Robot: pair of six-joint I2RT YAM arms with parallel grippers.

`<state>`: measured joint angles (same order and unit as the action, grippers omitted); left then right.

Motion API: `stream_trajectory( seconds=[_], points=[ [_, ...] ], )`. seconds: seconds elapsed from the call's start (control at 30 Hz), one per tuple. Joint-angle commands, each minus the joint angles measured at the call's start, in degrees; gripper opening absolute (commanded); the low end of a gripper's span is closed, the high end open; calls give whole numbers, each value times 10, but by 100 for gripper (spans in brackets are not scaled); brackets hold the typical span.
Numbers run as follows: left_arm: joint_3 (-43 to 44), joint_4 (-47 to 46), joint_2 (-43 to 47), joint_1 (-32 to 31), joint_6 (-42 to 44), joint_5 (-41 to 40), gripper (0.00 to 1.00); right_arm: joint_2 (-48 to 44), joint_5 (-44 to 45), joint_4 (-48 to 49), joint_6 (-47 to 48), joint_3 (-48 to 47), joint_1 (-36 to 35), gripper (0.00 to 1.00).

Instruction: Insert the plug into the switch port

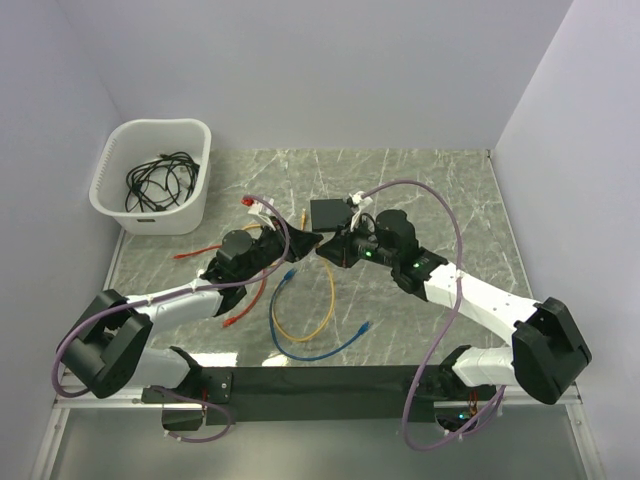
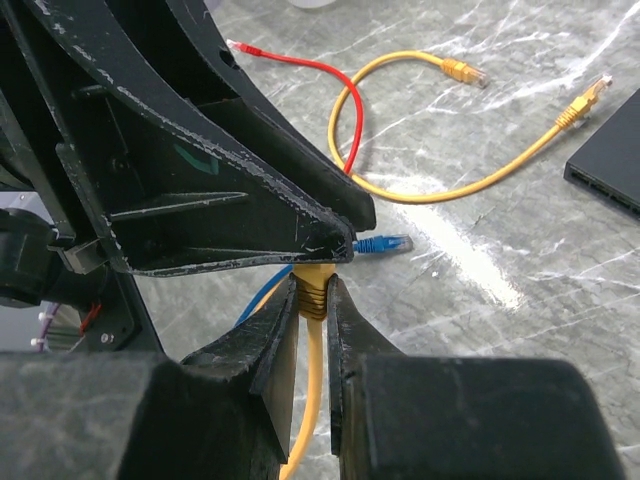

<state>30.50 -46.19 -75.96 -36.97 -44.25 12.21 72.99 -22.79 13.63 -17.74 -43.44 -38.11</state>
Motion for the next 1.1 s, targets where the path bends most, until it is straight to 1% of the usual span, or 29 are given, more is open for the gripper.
stream_trajectory(
  seconds=[0.0, 0.03, 0.07, 0.17, 0.23, 0.27, 0.3, 0.33, 0.37, 0.4, 0.43, 0.5, 0.53, 0.57, 0.63, 0.73, 0.77, 0.87, 1.07],
  points=[
    [5, -24, -4, -4, 9, 21, 27, -31, 11, 39, -4, 4, -3, 0],
    [6, -24, -5, -4, 9, 22, 24, -30, 12, 39, -5, 5, -4, 0],
    [7, -25, -6, -5, 9, 26, 16, -30, 10, 40, -6, 5, -4, 0],
    [14, -21, -14, -5, 6, 25, 1, -27, 11, 38, -7, 1, -4, 0],
    [24, 16, -15, -5, 0, 11, 0, -28, 18, 32, -5, -1, -5, 2],
    [36, 34, -16, -5, -3, 5, 0, -27, 24, 27, -3, -2, -5, 5],
    [42, 50, -16, -5, -4, -8, 0, -29, 35, 10, 0, -5, -7, 17],
    [49, 82, -15, -5, -5, -13, 0, -31, 61, 0, 6, -12, -11, 22],
    [60, 95, -14, -5, -6, -17, 0, -32, 86, -13, 9, -18, -16, 34],
    [66, 108, -12, -5, -8, -23, 0, -35, 115, -47, 9, -26, -20, 39],
    [69, 120, -11, -5, -9, -26, 0, -36, 167, -65, 12, -43, -28, 42],
    [83, 155, -7, -5, -14, -32, 0, -41, 201, -110, 16, -57, -33, 47],
    [87, 166, -6, -5, -15, -39, 0, -43, 226, -122, 20, -68, -35, 47],
    [96, 184, -4, -5, -15, -40, 0, -46, 227, -132, 23, -73, -39, 50],
    [105, 196, -5, -5, -18, -43, 0, -55, 240, -152, 24, -80, -44, 50],
    [109, 197, -5, -5, -22, -41, 0, -59, 230, -148, 30, -76, -50, 50],
    [108, 196, -8, -5, -22, -40, 0, -55, 204, -146, 31, -76, -49, 50],
    [110, 197, -16, -5, -25, -42, 0, -30, 179, -148, 31, -84, -50, 49],
    [111, 193, -22, -5, -29, -40, 1, -1, 172, -146, 33, -96, -55, 45]
  ],
)
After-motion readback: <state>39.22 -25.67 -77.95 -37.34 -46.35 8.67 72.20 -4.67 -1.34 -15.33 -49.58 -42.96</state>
